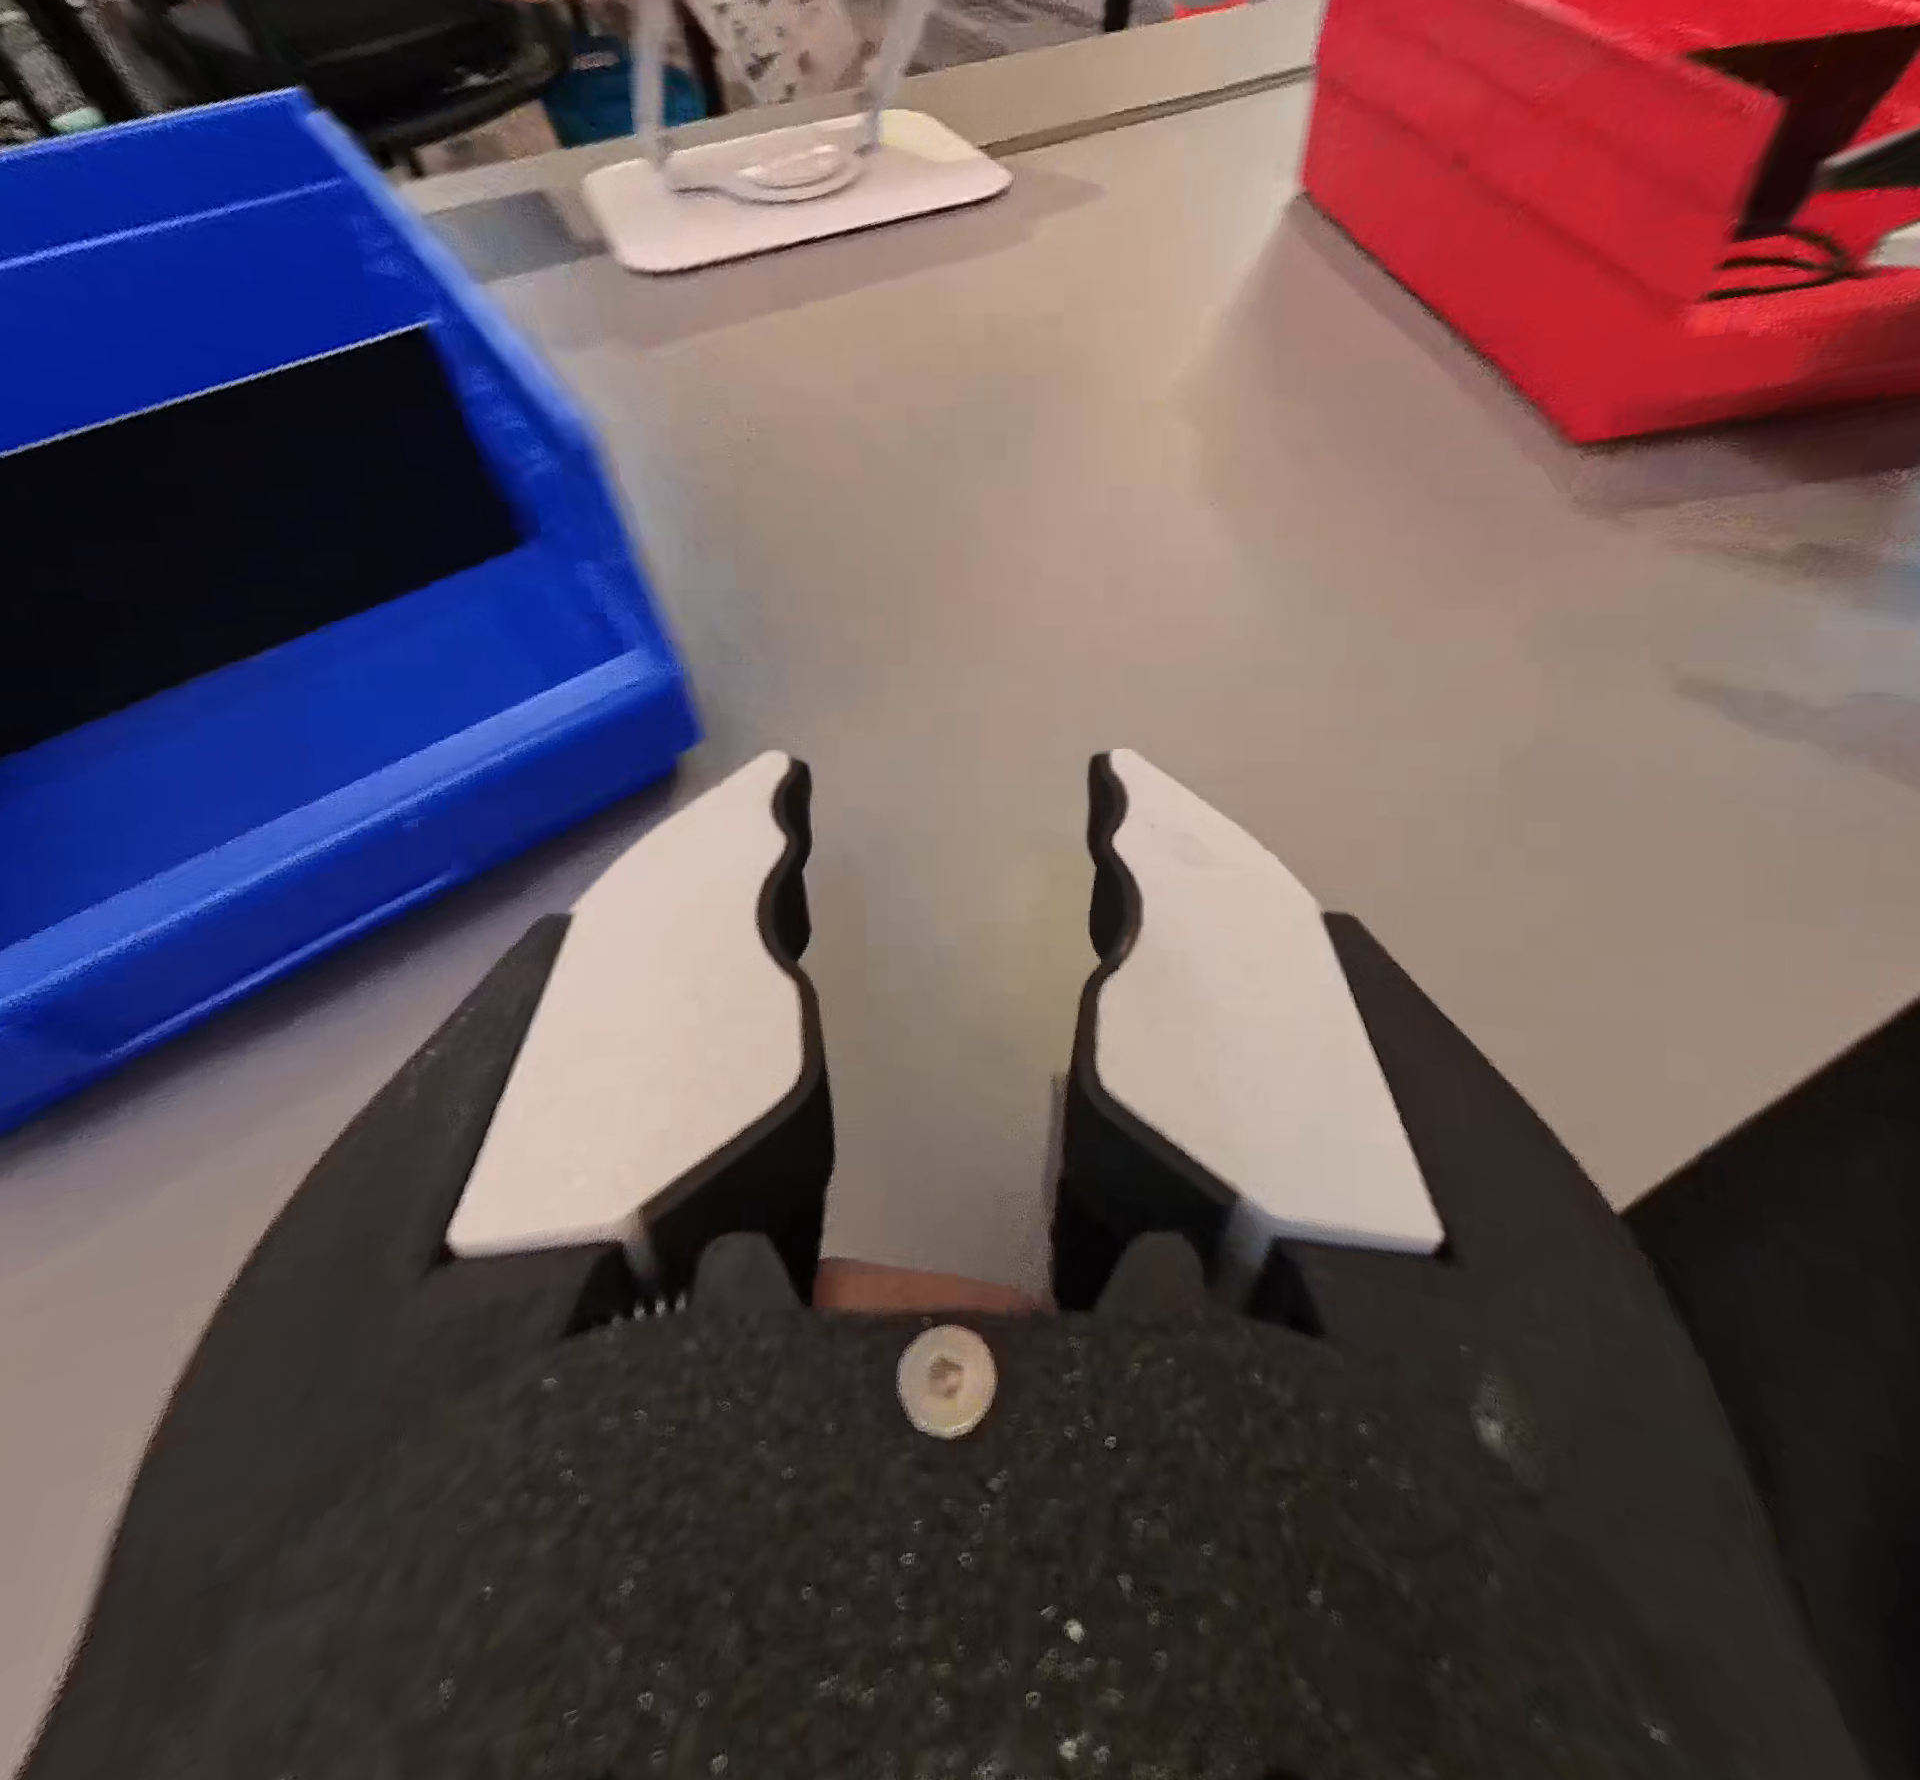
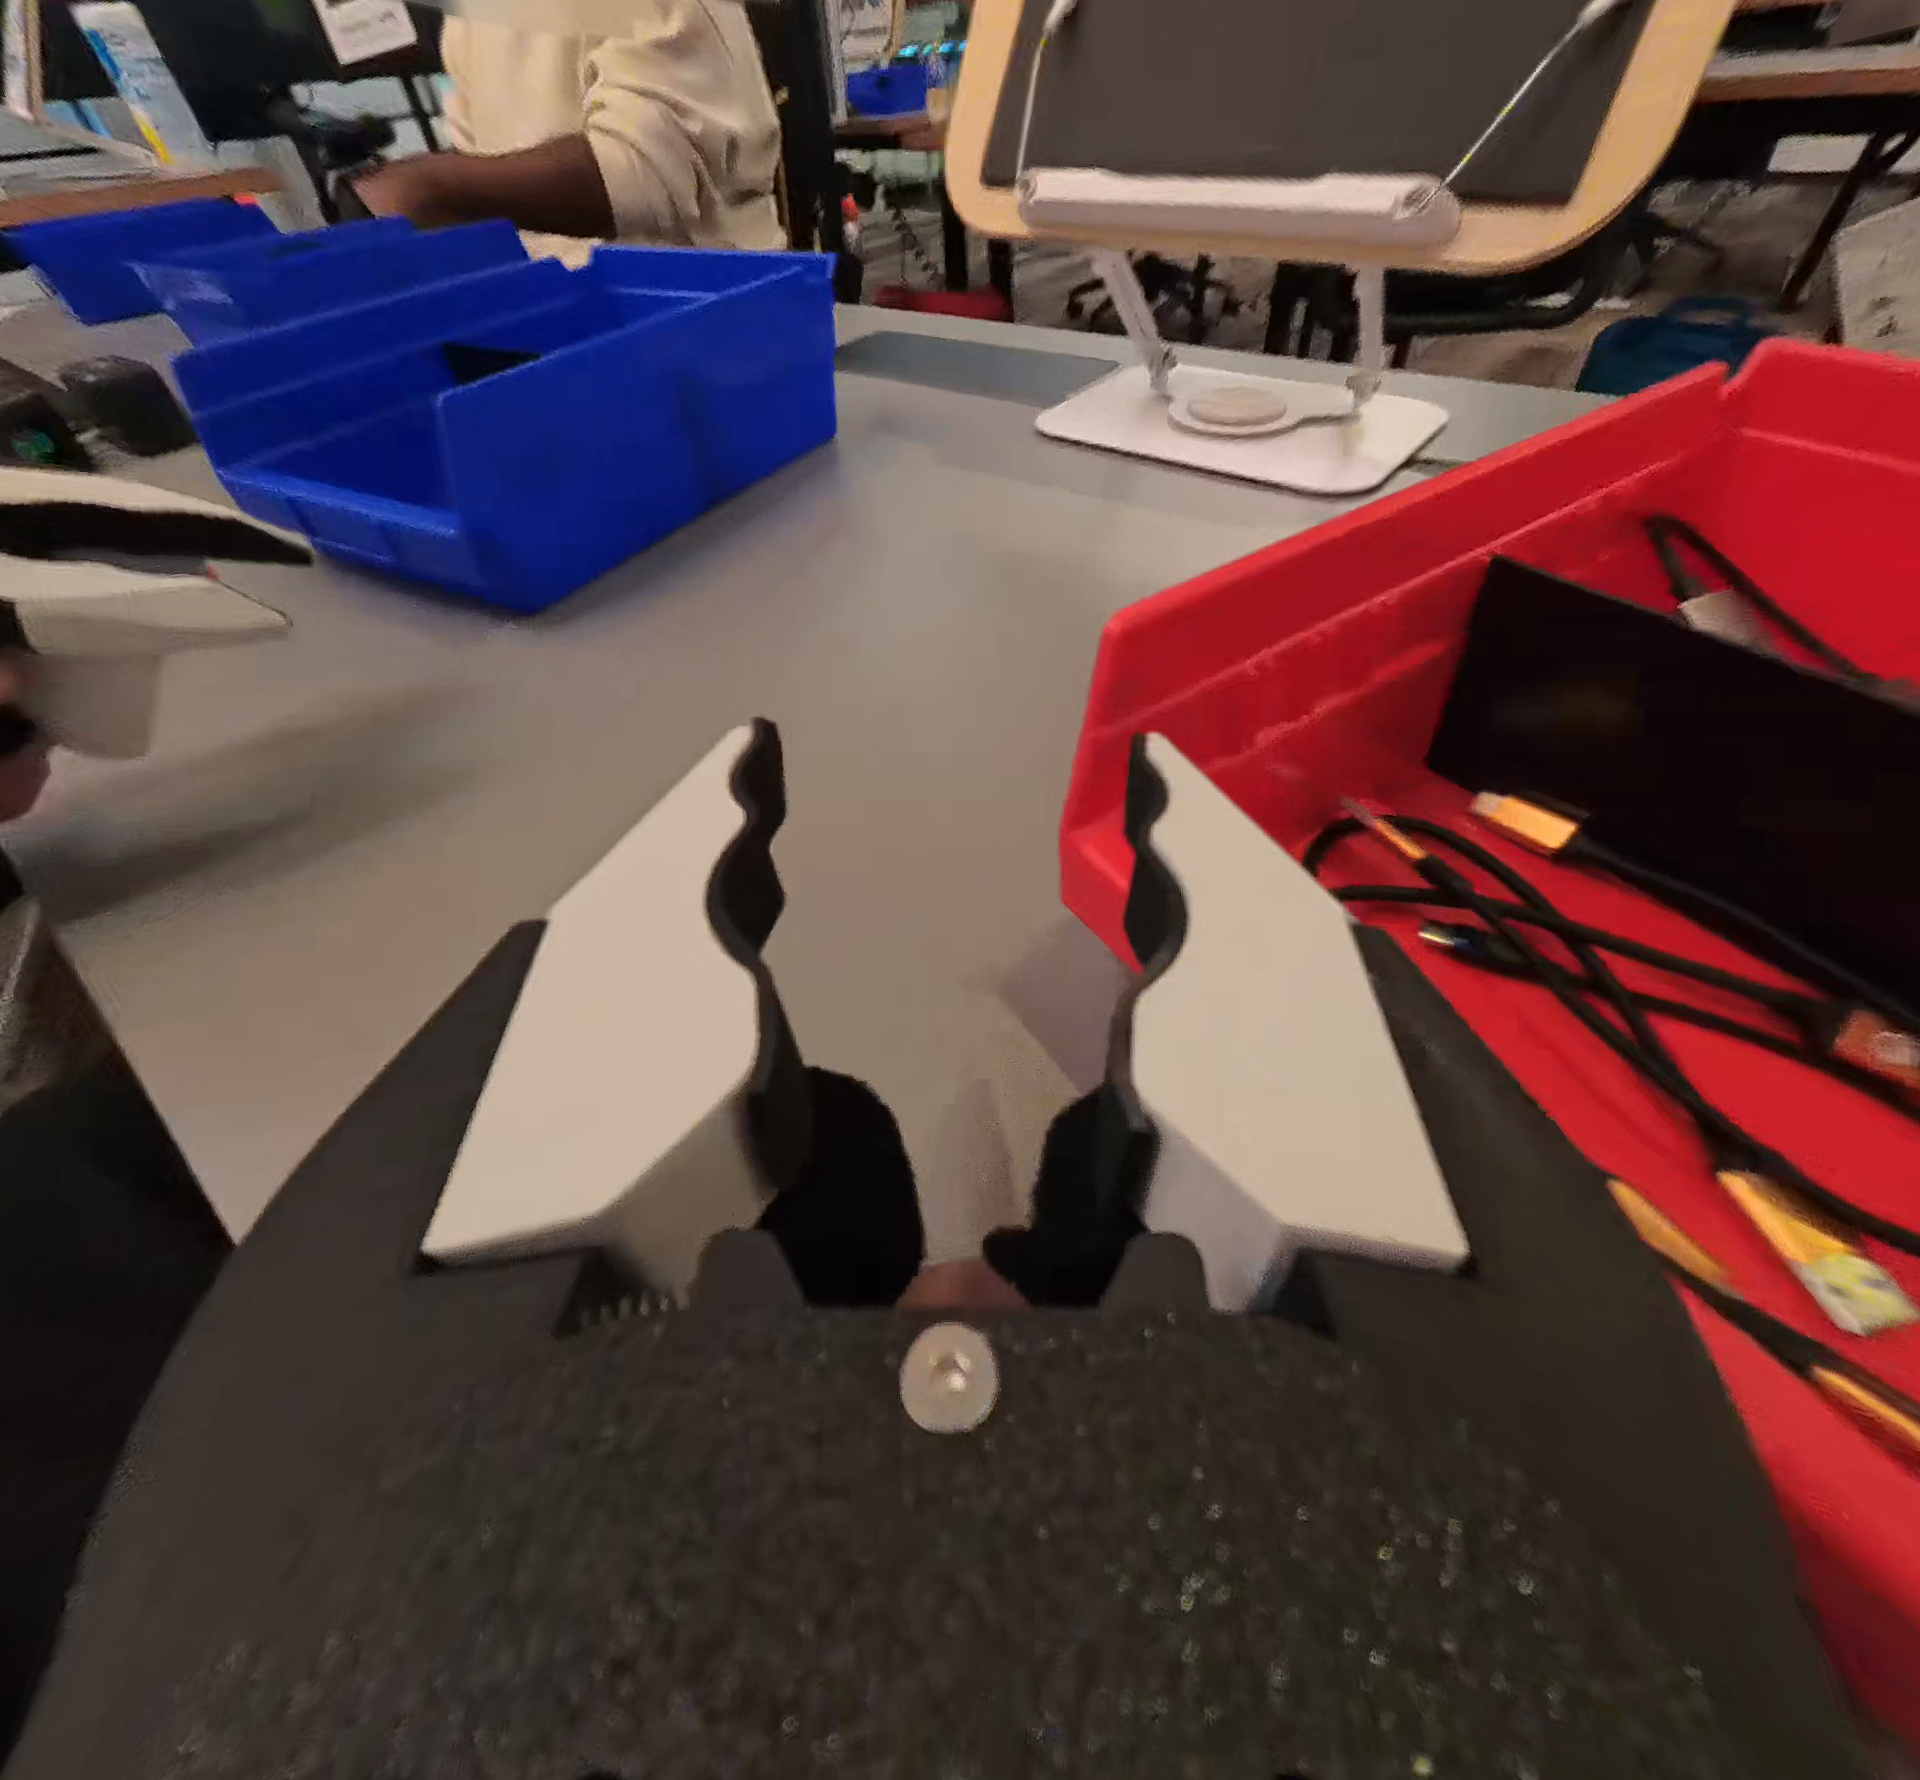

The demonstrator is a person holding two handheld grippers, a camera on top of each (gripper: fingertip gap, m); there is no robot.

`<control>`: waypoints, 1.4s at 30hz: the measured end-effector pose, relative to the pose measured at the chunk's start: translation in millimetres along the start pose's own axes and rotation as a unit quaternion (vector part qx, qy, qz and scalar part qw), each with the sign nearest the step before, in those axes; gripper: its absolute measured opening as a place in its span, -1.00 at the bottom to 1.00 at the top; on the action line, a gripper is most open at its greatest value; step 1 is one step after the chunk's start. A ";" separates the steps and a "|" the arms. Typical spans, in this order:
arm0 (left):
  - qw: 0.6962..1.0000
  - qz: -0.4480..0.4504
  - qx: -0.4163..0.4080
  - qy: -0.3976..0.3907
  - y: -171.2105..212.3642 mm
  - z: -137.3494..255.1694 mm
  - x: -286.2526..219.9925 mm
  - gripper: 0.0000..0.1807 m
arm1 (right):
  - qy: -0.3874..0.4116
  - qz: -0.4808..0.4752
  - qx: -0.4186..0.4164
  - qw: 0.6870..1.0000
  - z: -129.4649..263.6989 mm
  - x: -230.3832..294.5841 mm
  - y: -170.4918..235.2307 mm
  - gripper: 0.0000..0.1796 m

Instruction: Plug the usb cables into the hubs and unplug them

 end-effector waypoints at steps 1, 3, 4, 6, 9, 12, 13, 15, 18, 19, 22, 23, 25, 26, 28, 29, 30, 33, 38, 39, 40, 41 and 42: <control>1.000 0.000 -0.001 0.019 -4.1 -2.1 -16.1 -0.44 | 0.011 0.010 -0.005 1.000 4.5 0.3 -2.2 -0.27; 0.998 -0.010 -0.009 0.053 -15.1 -9.1 -48.0 -0.44 | 0.052 0.030 -0.011 0.998 18.7 -5.1 -4.2 -0.25; 0.998 -0.021 -0.023 0.060 -21.9 -14.4 -61.7 -0.44 | 0.082 0.040 -0.012 0.996 28.6 -10.4 -4.4 -0.25; 0.994 -0.044 -0.060 0.078 -34.8 -28.7 -89.3 -0.43 | 0.145 0.063 -0.015 0.987 51.3 -19.9 -6.1 -0.26; 0.990 -0.051 -0.084 0.103 -53.1 -59.4 -127.0 -0.37 | 0.244 0.086 -0.042 0.965 88.7 -29.6 -13.2 -0.30; 0.985 -0.040 -0.094 0.137 -76.8 -92.4 -163.6 -0.33 | 0.342 0.053 -0.050 0.937 119.1 -43.7 -8.0 -0.36; 0.985 -0.043 -0.097 0.139 -83.8 -103.5 -174.2 -0.33 | 0.363 0.025 -0.047 0.930 123.7 -49.7 -2.6 -0.36; 0.984 -0.042 -0.093 0.149 -94.6 -124.6 -194.9 -0.33 | 0.398 -0.033 -0.035 0.916 126.3 -64.2 9.7 -0.35; 0.984 -0.056 -0.059 0.156 -93.6 -151.6 -220.7 -0.39 | 0.427 -0.089 -0.009 0.900 117.8 -86.2 24.8 -0.40; 0.985 -0.078 -0.042 0.150 -88.8 -159.3 -226.3 -0.41 | 0.430 -0.098 0.004 0.897 113.6 -92.1 29.9 -0.45; 0.983 -0.118 -0.028 0.138 -82.1 -168.8 -235.5 -0.53 | 0.451 -0.125 0.001 0.884 112.1 -103.5 29.5 -0.89; 0.985 -0.107 -0.028 0.135 -83.4 -168.7 -235.8 -0.57 | 0.459 -0.127 0.005 0.879 113.9 -104.4 30.9 -0.91; 0.988 -0.080 -0.017 0.130 -85.9 -167.7 -230.8 -0.74 | 0.469 -0.119 0.008 0.875 116.5 -104.2 31.7 -0.93; 0.989 -0.076 -0.017 0.127 -87.6 -166.5 -227.5 -0.88 | 0.465 -0.119 0.002 0.877 117.0 -102.8 30.5 -0.94; 0.989 -0.090 -0.020 0.118 -86.7 -163.4 -225.5 -0.90 | 0.467 -0.117 0.003 0.876 116.1 -99.2 29.9 -0.95; 0.989 -0.090 -0.024 0.112 -85.4 -160.4 -224.5 -0.90 | 0.474 -0.107 0.014 0.874 115.0 -97.2 30.3 -0.95; 0.990 -0.090 -0.029 0.106 -83.6 -157.0 -222.9 -0.91 | 0.479 -0.101 0.023 0.872 113.3 -95.2 30.4 -0.95; 0.991 -0.089 -0.043 0.086 -81.2 -145.7 -211.0 -0.91 | 0.470 -0.088 0.026 0.878 103.1 -88.8 24.5 -0.95; 0.994 -0.082 -0.067 0.028 -86.7 -126.8 -166.7 -0.92 | 0.426 -0.041 0.009 0.904 63.8 -72.9 4.8 -0.94; 0.994 -0.079 -0.069 0.013 -86.6 -123.1 -154.9 -0.92 | 0.414 -0.030 0.008 0.910 52.6 -68.8 1.1 -0.94; 0.995 -0.074 -0.070 -0.003 -85.8 -119.2 -142.4 -0.92 | 0.400 -0.020 0.009 0.916 40.6 -64.7 -2.0 -0.94; 0.995 -0.069 -0.070 -0.019 -84.5 -115.3 -129.4 -0.92 | 0.386 -0.009 0.011 0.922 28.0 -60.6 -4.5 -0.94; 0.995 -0.064 -0.067 -0.034 -82.7 -111.3 -116.4 -0.92 | 0.370 0.001 0.013 0.929 15.0 -56.5 -6.3 -0.94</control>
Point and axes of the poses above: each gripper's, where its closed fingertips meet, z back along the fingers, y out of its underside, x = y × z across the jaws, the point moved 5 cm from there along z, back along the fingers, and after that the axes turned 13 degrees about -y, right-handed, at the moved point
